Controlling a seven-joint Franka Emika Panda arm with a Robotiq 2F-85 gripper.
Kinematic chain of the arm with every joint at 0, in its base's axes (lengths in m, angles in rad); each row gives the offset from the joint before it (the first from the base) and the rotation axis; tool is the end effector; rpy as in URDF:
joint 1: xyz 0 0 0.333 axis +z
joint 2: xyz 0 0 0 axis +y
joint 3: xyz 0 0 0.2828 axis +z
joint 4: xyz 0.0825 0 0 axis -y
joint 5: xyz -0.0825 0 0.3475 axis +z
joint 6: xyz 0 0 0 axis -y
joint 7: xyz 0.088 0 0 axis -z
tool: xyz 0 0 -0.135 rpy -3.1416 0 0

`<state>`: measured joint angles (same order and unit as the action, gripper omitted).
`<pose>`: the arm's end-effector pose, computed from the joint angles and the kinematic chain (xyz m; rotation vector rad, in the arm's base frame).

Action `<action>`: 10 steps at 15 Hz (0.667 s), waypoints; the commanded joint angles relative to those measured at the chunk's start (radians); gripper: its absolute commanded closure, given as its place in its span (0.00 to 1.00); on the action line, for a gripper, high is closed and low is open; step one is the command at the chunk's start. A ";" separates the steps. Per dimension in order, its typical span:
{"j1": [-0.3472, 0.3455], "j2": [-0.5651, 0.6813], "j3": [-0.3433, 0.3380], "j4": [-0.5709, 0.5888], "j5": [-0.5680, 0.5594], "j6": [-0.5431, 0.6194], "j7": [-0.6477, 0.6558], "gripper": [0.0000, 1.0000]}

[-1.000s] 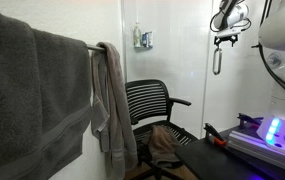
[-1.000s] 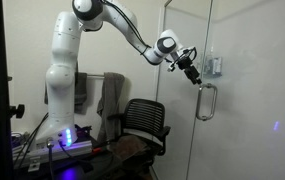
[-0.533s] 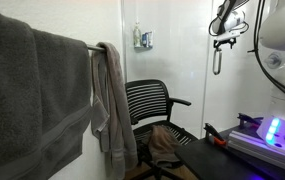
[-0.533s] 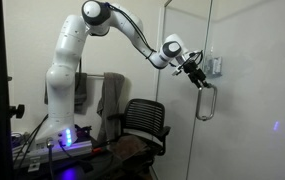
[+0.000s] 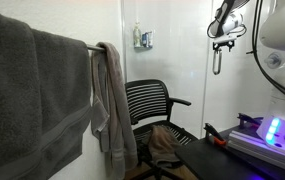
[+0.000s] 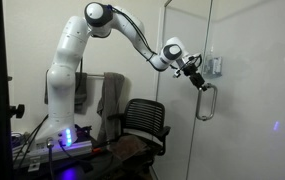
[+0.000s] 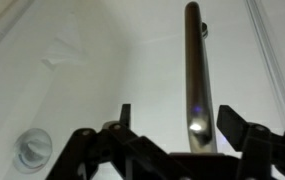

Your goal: Pull the glass door open

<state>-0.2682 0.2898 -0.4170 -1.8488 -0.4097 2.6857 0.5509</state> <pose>0.5120 -0.3845 0.4060 2.3868 -1.1059 0.7091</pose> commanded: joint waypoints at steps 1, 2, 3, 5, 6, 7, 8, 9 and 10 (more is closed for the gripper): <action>0.041 0.024 -0.020 0.005 0.026 -0.012 0.034 0.41; 0.046 0.022 -0.018 0.003 0.028 -0.012 0.033 0.48; 0.050 0.020 -0.019 0.002 0.030 -0.008 0.033 0.55; 0.047 0.011 -0.016 -0.003 0.039 0.005 0.005 0.69; 0.046 0.013 -0.020 -0.001 0.037 0.015 0.003 0.76; 0.044 0.017 -0.032 0.003 0.023 0.024 0.004 0.84; 0.040 0.023 -0.040 0.014 0.021 0.024 -0.001 0.91; 0.036 0.030 -0.050 0.026 0.022 0.028 0.000 0.98; 0.037 0.042 -0.056 0.042 0.025 0.022 0.013 0.97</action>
<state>-0.2270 0.3069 -0.4400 -1.8463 -0.3845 2.6995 0.5822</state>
